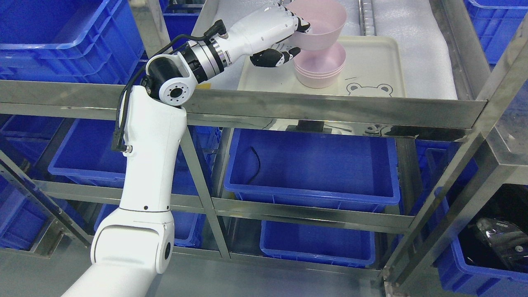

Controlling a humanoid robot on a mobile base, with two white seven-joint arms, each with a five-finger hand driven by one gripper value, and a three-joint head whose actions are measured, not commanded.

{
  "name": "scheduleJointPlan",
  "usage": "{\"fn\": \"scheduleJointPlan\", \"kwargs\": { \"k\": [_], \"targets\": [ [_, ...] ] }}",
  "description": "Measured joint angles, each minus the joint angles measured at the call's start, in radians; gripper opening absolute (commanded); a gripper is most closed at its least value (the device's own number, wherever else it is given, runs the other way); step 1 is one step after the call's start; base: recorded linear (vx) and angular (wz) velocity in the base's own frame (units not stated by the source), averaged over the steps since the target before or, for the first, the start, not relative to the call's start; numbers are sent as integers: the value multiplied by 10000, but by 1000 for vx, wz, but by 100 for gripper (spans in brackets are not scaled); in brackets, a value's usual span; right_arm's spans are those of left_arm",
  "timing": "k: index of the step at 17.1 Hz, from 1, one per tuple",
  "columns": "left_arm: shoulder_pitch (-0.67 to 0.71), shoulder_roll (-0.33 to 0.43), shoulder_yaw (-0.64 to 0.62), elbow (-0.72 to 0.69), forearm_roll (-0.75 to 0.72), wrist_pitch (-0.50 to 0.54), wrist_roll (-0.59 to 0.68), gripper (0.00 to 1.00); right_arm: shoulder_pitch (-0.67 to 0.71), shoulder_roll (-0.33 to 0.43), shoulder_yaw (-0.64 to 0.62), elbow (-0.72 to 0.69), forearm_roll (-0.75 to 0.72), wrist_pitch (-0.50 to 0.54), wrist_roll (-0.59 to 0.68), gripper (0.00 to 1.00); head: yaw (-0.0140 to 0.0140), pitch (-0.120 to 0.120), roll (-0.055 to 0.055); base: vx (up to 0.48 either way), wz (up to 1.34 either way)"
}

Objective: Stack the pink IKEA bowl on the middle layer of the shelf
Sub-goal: 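Lower the pink bowl onto the stacked pink bowls on the tray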

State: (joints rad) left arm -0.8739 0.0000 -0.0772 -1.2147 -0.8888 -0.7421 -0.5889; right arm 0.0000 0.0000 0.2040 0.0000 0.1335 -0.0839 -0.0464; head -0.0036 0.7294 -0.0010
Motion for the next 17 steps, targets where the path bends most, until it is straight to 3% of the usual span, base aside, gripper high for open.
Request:
{"fn": "scheduleJointPlan", "kwargs": {
  "k": [2,4,17],
  "targets": [
    [-108,0,-208,367,-76,331,-1,6,0,0,0,0,0,0,0,100,0,0,0,50,-137],
    [-247,0,-352,612,-119,513,-3,20,0,0,0,0,0,0,0,100,0,0,0,34,-108],
    [-566,0,-84,267,-127,790,-2129,21,0,0,0,0,0,0,0,100,0,0,0,3,-2]
  ]
}}
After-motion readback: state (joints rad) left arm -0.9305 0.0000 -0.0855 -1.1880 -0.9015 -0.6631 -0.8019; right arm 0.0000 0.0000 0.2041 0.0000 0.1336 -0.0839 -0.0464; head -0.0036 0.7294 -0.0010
